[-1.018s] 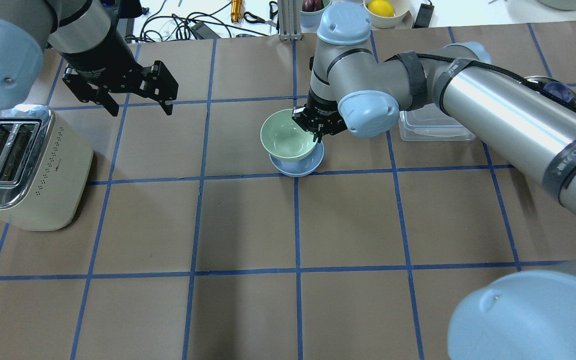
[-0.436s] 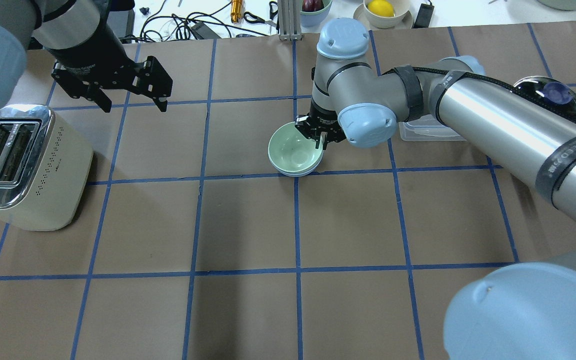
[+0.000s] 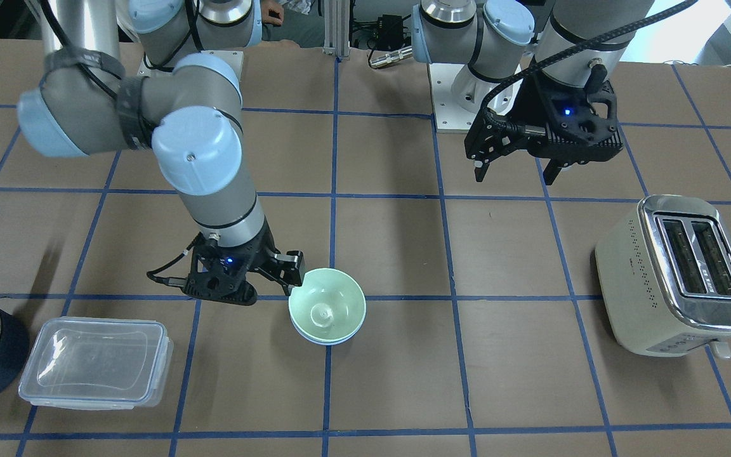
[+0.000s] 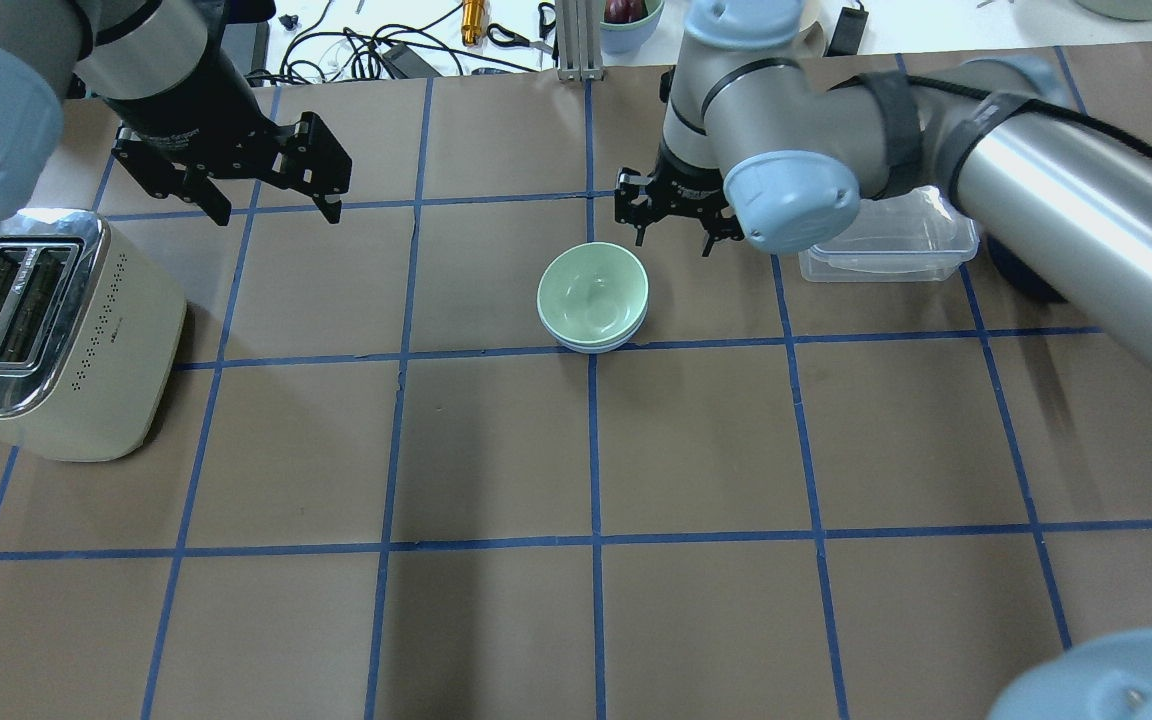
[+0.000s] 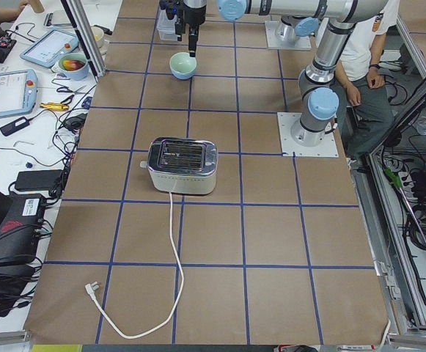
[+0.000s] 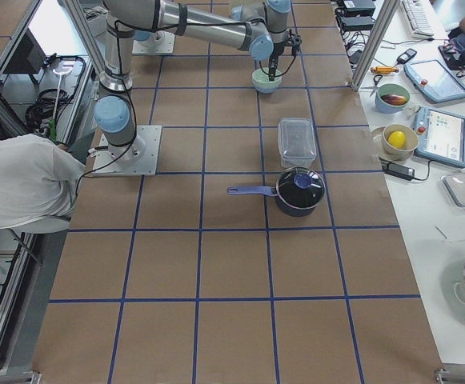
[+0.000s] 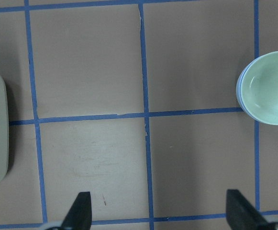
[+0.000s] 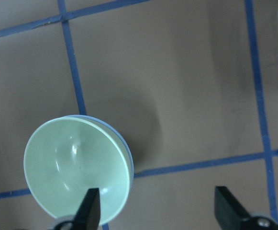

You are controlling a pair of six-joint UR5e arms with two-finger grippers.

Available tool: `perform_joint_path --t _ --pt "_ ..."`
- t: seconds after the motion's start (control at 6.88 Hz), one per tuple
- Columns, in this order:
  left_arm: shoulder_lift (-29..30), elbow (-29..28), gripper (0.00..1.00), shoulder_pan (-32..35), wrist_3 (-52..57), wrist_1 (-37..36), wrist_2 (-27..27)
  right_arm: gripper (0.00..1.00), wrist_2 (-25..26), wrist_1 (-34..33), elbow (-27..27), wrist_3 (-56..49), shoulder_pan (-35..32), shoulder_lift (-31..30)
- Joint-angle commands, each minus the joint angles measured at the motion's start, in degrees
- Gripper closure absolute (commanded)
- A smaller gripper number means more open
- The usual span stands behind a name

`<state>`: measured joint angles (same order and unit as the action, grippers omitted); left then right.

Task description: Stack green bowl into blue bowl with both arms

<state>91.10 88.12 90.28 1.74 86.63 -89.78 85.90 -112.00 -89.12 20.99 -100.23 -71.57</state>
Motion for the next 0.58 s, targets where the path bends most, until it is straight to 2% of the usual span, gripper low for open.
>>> perform_joint_path --t 0.0,0.15,0.29,0.44 --pt "0.0 0.4 0.0 0.2 -0.1 -0.1 0.0 0.0 2.2 18.0 6.7 -3.0 2.9 -7.3" --pt "-0.3 0.6 0.0 0.5 -0.1 -0.1 -0.3 0.0 4.1 22.8 9.6 -5.8 3.4 -8.2" --pt "-0.7 -0.2 0.0 -0.2 0.6 0.0 -0.3 0.0 5.0 25.1 9.7 -10.0 5.8 -11.5" --pt "-0.8 -0.2 0.0 -0.1 0.7 -0.1 0.0 0.01 3.9 26.0 9.3 -19.5 10.4 -14.6"
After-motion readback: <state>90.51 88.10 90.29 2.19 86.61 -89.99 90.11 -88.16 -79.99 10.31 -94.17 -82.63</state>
